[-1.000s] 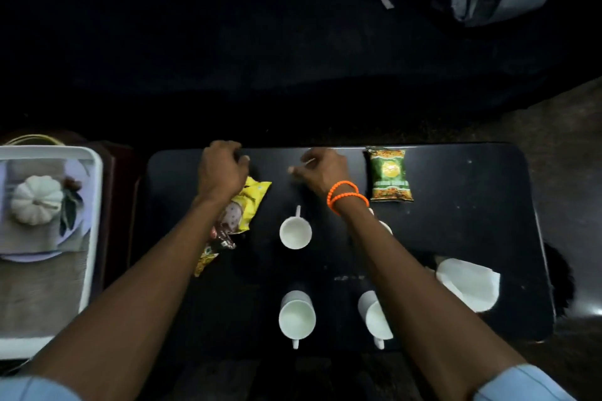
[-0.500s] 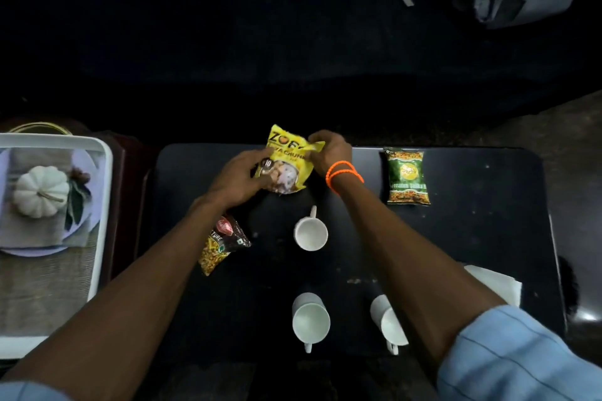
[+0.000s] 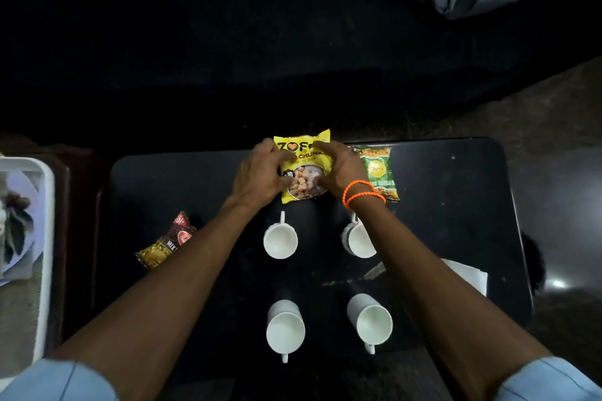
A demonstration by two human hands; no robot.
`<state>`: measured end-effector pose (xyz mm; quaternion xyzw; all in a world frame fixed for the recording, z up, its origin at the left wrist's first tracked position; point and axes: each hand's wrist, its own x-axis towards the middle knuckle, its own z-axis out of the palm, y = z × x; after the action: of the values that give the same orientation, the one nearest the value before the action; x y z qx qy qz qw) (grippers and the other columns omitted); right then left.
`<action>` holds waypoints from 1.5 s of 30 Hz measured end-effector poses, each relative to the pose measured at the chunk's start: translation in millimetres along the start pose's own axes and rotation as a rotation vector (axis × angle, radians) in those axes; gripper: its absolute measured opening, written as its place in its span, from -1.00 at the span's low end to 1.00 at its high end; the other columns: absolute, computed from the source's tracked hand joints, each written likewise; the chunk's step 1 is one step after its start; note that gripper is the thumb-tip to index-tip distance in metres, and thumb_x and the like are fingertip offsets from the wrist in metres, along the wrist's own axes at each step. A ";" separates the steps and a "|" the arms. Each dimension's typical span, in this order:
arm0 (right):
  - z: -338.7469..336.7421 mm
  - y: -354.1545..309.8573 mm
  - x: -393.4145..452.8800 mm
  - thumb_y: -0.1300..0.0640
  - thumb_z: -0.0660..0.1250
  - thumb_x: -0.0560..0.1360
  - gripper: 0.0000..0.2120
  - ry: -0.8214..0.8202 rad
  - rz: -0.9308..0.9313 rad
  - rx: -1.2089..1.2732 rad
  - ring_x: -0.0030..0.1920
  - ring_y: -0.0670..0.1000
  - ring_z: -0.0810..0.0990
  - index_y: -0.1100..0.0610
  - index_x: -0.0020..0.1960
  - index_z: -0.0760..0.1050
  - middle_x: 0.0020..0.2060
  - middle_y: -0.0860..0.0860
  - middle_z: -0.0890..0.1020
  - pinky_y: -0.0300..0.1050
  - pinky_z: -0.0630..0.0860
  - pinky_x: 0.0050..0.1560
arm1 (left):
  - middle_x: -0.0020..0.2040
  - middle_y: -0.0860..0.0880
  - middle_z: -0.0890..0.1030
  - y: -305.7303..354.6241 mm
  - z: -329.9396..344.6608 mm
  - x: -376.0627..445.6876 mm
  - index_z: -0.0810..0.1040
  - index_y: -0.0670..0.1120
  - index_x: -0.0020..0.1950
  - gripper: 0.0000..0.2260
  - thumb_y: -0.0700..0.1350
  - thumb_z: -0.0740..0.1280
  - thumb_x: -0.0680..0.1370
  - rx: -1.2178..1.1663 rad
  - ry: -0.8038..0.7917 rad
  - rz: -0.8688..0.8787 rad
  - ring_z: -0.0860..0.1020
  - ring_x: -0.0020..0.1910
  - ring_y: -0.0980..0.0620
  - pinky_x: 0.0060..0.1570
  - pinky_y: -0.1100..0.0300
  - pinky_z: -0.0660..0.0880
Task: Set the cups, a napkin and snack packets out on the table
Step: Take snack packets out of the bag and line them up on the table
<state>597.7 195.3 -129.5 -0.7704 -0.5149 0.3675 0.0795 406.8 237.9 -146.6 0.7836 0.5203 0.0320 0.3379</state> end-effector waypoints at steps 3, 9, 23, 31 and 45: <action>4.5 0.6 -5.8 0.41 0.47 0.44 -0.27 -0.012 -0.037 -0.076 0.49 0.18 0.42 0.09 0.55 0.39 0.54 0.13 0.39 -0.02 0.39 0.46 | 0.47 -0.02 0.43 2.5 0.1 4.8 0.48 0.07 0.52 -0.27 0.01 0.64 0.38 0.130 -0.043 0.092 0.39 0.44 -0.09 0.30 -0.10 0.50; 18.1 1.1 -20.0 0.39 0.41 0.50 -0.26 -0.047 0.012 -0.130 0.35 0.26 0.55 -0.01 0.59 0.32 0.47 0.21 0.42 0.06 0.51 0.34 | 0.70 0.02 0.20 -10.7 0.8 7.7 0.17 0.06 0.69 -0.04 0.05 0.62 0.41 0.092 -0.290 0.064 0.13 0.67 -0.03 0.58 -0.15 0.23; 11.1 5.4 -20.1 0.36 0.59 0.37 -0.07 -0.122 0.040 -0.111 0.36 0.23 0.56 0.02 0.62 0.26 0.38 0.22 0.57 0.01 0.47 0.38 | 0.72 0.04 -0.22 -26.6 -0.6 5.9 -0.24 0.03 0.70 -0.05 0.22 0.36 0.59 0.325 -0.373 0.211 -0.24 0.69 0.05 0.67 0.00 -0.15; 11.0 -4.6 -32.5 0.41 0.49 0.44 -0.16 0.016 0.037 -0.165 0.34 0.27 0.54 0.07 0.62 0.25 0.41 0.26 0.43 0.07 0.49 0.36 | 0.73 -0.04 -0.06 -38.5 -31.1 -27.4 -0.07 -0.06 0.72 -0.15 0.19 0.34 0.62 0.150 -0.187 0.069 -0.09 0.71 -0.01 0.67 -0.07 0.01; 123.6 -138.8 -109.3 0.00 0.67 0.32 -0.24 -0.449 0.120 0.337 0.33 0.11 0.61 0.17 0.43 0.50 0.35 0.11 0.63 -0.20 0.45 0.20 | 0.26 -0.01 0.70 -154.1 -66.7 -185.8 0.64 0.02 0.34 -0.63 0.05 0.52 0.55 -0.427 0.057 -0.419 0.66 0.26 0.02 0.32 -0.06 0.58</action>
<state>393.8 134.0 -95.8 -0.6748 -0.4045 0.6135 0.0685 172.9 151.0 -126.0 0.5694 0.6614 0.0922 0.4794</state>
